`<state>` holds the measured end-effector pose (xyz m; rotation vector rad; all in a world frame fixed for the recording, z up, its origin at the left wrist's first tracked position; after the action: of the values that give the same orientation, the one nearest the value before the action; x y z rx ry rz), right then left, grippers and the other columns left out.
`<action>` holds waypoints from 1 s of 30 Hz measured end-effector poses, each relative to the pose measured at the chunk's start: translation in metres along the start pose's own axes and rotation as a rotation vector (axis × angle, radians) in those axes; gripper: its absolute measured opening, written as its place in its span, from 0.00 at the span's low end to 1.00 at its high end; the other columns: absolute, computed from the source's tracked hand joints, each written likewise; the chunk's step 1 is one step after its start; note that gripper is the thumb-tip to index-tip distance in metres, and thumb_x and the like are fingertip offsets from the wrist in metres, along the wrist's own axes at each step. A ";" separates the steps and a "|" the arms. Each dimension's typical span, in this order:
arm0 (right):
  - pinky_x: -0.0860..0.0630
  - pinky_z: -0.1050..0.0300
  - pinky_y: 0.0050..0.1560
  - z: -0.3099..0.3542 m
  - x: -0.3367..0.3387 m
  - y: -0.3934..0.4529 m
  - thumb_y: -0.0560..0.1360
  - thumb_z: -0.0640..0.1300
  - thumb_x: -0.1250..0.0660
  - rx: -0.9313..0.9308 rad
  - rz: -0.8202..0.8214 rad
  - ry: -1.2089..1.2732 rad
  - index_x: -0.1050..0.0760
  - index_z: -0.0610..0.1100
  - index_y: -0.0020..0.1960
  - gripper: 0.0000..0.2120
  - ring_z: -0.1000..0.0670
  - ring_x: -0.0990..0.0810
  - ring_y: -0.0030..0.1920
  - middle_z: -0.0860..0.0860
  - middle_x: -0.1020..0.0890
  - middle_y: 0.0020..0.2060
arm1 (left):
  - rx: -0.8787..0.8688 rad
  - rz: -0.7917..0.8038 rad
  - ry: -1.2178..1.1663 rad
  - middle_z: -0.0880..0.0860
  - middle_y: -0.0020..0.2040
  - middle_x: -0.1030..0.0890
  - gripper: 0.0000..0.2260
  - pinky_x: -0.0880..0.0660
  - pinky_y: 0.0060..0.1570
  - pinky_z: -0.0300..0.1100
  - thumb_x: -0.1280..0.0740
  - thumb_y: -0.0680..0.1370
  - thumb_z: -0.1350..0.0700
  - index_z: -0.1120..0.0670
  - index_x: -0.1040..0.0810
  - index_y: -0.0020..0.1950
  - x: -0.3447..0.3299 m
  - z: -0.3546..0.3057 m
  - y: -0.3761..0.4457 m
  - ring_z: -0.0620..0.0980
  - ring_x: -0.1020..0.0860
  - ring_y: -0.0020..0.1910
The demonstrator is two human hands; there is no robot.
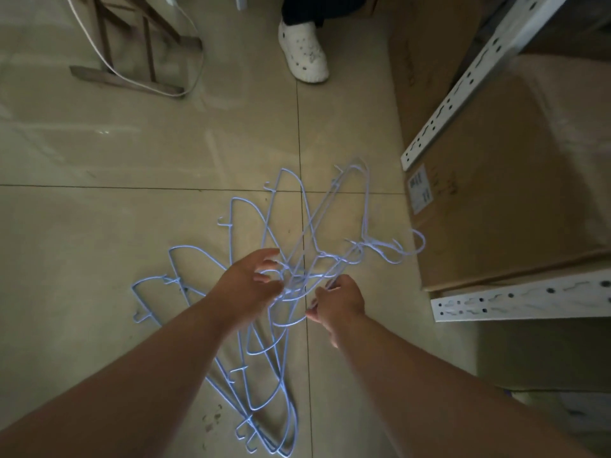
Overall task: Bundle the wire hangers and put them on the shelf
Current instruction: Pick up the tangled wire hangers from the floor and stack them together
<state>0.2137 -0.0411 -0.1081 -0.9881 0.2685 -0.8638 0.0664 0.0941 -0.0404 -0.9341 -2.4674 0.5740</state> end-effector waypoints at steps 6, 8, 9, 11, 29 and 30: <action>0.20 0.49 0.41 0.036 -0.052 -0.043 0.78 0.40 0.37 0.097 0.238 -0.080 0.28 0.47 0.36 0.12 0.46 0.19 0.30 0.45 0.20 0.32 | -0.028 0.020 -0.089 0.51 0.64 0.19 0.20 0.23 0.59 0.43 0.26 0.76 0.59 0.46 0.22 0.67 -0.008 -0.028 0.011 0.49 0.19 0.61; 0.30 0.54 0.40 0.058 -0.063 -0.060 0.80 0.41 0.45 0.298 0.314 -0.248 0.27 0.46 0.30 0.21 0.49 0.22 0.22 0.48 0.23 0.25 | -0.027 0.007 -0.158 0.51 0.64 0.19 0.19 0.22 0.51 0.39 0.26 0.76 0.59 0.46 0.22 0.65 -0.007 -0.039 0.012 0.48 0.17 0.56; 0.30 0.54 0.39 0.066 -0.073 -0.070 0.80 0.42 0.46 0.390 0.376 -0.264 0.25 0.46 0.31 0.21 0.51 0.22 0.22 0.50 0.21 0.25 | -0.031 0.003 -0.191 0.52 0.64 0.19 0.19 0.21 0.46 0.37 0.27 0.77 0.59 0.47 0.23 0.66 -0.007 -0.045 0.012 0.47 0.16 0.52; 0.26 0.52 0.34 0.069 -0.090 -0.085 0.79 0.41 0.40 0.464 0.455 -0.297 0.23 0.48 0.41 0.11 0.53 0.22 0.26 0.55 0.21 0.27 | -0.042 -0.025 -0.282 0.54 0.63 0.18 0.21 0.21 0.37 0.35 0.29 0.79 0.60 0.49 0.25 0.70 0.001 -0.059 0.010 0.50 0.17 0.44; 0.17 0.53 0.39 0.046 -0.094 -0.084 0.76 0.38 0.31 0.498 0.674 -0.610 0.20 0.46 0.39 0.09 0.46 0.16 0.32 0.41 0.17 0.32 | -0.143 -0.159 -0.431 0.55 0.47 0.15 0.12 0.26 0.38 0.46 0.36 0.81 0.66 0.52 0.16 0.54 0.042 -0.073 0.004 0.52 0.22 0.40; 0.17 0.54 0.38 0.045 -0.093 -0.083 0.76 0.38 0.31 0.476 0.679 -0.618 0.19 0.43 0.40 0.07 0.46 0.16 0.33 0.40 0.16 0.33 | -0.144 -0.169 -0.433 0.54 0.46 0.15 0.11 0.26 0.39 0.46 0.36 0.81 0.67 0.53 0.17 0.54 0.043 -0.073 0.005 0.52 0.21 0.39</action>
<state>0.1360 0.0338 -0.0312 -0.6044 -0.1340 0.0274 0.0785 0.1438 0.0280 -0.6974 -2.9738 0.5967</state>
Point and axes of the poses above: each hand's wrist, its own y-axis towards the middle knuckle, its own x-axis out of the back of the hand, z = x × y, the point moved 9 cm from there along y, towards the middle knuckle
